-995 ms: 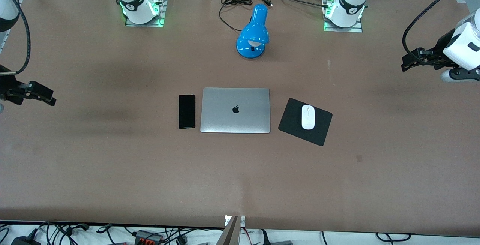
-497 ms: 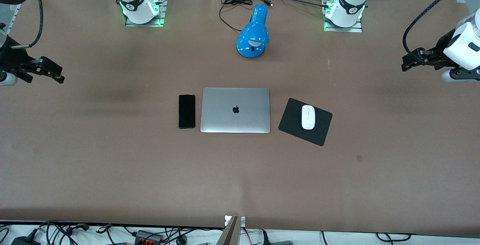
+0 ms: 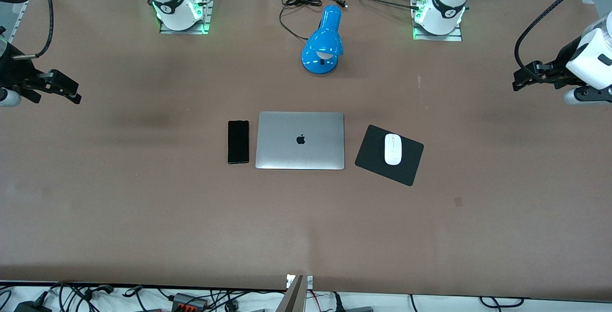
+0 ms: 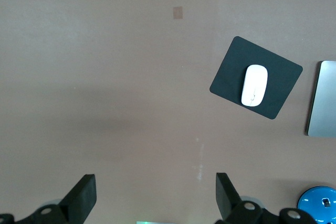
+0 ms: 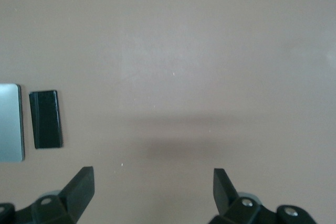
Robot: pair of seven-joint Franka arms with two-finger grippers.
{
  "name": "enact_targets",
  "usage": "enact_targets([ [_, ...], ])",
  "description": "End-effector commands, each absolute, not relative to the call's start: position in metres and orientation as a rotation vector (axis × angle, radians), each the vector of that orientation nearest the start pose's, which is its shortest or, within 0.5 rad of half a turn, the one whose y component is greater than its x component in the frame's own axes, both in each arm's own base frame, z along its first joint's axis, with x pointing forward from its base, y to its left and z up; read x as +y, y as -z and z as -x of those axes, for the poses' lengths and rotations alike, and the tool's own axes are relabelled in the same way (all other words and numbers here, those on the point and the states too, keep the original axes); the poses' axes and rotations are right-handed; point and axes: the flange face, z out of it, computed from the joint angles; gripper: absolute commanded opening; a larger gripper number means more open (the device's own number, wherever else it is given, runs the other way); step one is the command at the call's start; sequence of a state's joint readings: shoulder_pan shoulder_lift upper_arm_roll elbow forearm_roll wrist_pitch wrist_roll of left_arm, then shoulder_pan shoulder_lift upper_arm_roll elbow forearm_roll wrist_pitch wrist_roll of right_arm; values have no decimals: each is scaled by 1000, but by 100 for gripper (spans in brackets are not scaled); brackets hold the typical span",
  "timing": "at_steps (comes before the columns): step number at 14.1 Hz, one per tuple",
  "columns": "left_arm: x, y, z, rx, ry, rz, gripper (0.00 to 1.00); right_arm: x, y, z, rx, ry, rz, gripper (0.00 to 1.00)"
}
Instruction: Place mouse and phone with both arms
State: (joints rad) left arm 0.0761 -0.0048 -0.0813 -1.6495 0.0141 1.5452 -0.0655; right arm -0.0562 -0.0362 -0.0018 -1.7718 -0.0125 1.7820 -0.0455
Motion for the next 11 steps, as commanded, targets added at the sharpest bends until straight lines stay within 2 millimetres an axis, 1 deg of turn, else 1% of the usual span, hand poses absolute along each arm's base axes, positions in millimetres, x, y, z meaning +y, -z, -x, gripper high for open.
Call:
enact_targets([
  [1,-1,-596,-549,-65,-129,3128,100,-37,-571,-550,-4,35,3160,100],
  [5,0,-596,-549,-62,-130,3134,100,-30,-573,-551,-14,55,3152,100],
  [6,8,-595,-550,-84,-132,3135,100,-26,-573,-552,-17,60,3151,100],
  [7,13,-594,-550,-98,-130,3135,100,-29,-573,-552,-11,69,3155,100],
  [9,14,-592,-553,-101,-123,3136,100,-35,-573,-552,-9,66,3157,100],
  [11,14,-592,-555,-101,-111,3137,100,-35,-573,-551,-6,66,3156,100],
])
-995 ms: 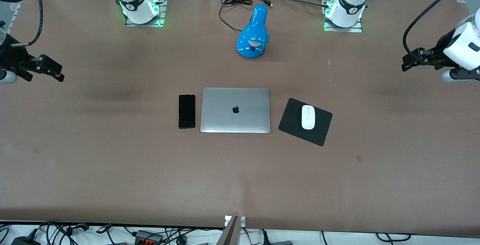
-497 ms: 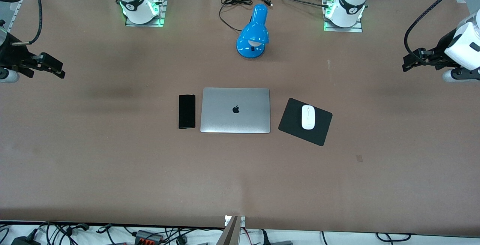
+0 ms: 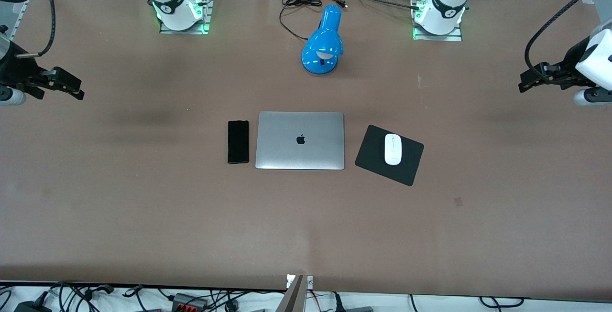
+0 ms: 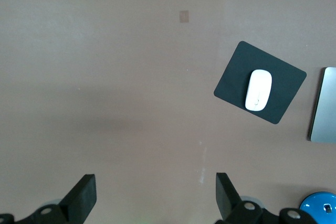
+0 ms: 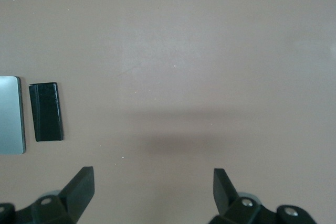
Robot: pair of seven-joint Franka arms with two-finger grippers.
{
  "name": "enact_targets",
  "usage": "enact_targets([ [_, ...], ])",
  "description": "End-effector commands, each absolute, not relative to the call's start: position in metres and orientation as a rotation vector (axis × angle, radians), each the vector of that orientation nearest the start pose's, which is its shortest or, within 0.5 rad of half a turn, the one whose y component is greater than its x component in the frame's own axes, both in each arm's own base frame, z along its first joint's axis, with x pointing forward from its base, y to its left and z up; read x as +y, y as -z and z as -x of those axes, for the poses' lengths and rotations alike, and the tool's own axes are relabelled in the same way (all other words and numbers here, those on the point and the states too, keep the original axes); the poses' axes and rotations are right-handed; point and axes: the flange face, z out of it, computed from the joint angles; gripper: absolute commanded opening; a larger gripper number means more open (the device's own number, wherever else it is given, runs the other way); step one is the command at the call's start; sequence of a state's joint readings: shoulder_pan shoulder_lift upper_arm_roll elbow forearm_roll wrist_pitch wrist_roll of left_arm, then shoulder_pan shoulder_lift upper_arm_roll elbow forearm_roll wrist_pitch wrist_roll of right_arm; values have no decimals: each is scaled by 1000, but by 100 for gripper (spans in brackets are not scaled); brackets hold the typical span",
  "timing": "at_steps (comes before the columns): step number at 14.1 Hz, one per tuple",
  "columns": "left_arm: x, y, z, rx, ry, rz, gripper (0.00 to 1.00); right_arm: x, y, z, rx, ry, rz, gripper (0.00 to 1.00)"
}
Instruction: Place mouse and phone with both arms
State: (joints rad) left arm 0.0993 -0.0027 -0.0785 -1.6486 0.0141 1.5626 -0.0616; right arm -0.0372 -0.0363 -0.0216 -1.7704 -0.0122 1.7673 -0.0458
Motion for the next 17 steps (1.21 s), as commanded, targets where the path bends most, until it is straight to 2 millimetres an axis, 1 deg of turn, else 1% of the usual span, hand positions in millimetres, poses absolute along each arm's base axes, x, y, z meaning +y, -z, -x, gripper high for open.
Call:
enact_targets([
  [1,12,-592,-555,-96,-111,3137,100,-34,-573,-551,-6,67,3154,100],
  [3,4,-593,-555,-72,-108,3137,100,-34,-574,-551,-5,69,3151,100],
  [5,2,-593,-555,-67,-108,3137,100,-33,-574,-549,-7,55,3150,100],
  [8,2,-594,-554,-70,-108,3137,100,-30,-574,-549,0,53,3150,100],
  [10,2,-594,-554,-70,-108,3138,100,-31,-576,-545,2,35,3151,100],
  [17,2,-595,-555,-67,-101,3137,100,-31,-577,-545,-12,33,3150,100],
])
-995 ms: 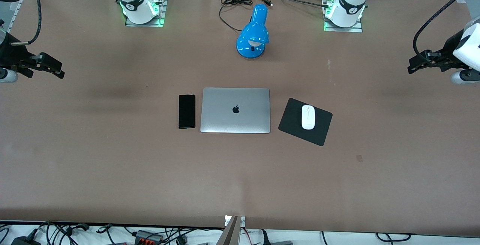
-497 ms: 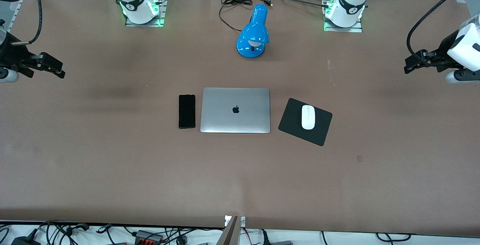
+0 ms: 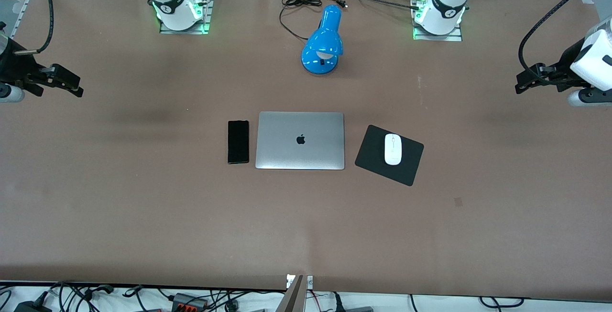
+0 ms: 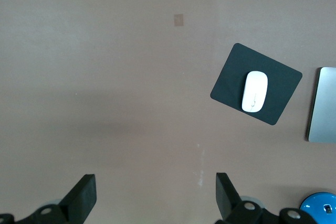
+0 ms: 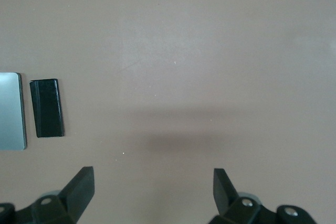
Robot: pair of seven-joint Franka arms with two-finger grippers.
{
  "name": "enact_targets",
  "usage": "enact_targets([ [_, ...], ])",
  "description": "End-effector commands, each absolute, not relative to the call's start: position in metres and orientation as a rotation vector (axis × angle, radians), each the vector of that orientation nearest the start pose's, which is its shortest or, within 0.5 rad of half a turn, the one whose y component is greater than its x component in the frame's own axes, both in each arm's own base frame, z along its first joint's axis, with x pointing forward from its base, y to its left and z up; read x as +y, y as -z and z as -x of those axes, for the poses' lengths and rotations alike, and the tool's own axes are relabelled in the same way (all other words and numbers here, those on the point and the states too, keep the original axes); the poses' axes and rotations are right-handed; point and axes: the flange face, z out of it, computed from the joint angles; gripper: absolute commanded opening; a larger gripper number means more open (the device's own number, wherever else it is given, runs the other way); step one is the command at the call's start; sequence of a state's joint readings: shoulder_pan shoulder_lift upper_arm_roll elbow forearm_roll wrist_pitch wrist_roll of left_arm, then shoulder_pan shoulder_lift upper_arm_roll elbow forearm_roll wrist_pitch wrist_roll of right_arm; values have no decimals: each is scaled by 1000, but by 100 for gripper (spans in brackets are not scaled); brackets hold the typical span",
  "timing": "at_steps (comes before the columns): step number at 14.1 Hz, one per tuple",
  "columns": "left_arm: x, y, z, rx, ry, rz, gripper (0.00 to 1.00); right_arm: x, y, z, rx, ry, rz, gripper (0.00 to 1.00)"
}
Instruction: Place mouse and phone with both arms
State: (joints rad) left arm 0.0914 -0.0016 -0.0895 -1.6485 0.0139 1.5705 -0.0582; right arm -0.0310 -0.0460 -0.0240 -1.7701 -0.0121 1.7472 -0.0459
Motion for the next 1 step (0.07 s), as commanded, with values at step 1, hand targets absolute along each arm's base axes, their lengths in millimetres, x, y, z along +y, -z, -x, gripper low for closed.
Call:
enact_targets([
  [1,2,-595,-555,-67,-101,3137,100,-31,-577,-545,-15,33,3151,100],
])
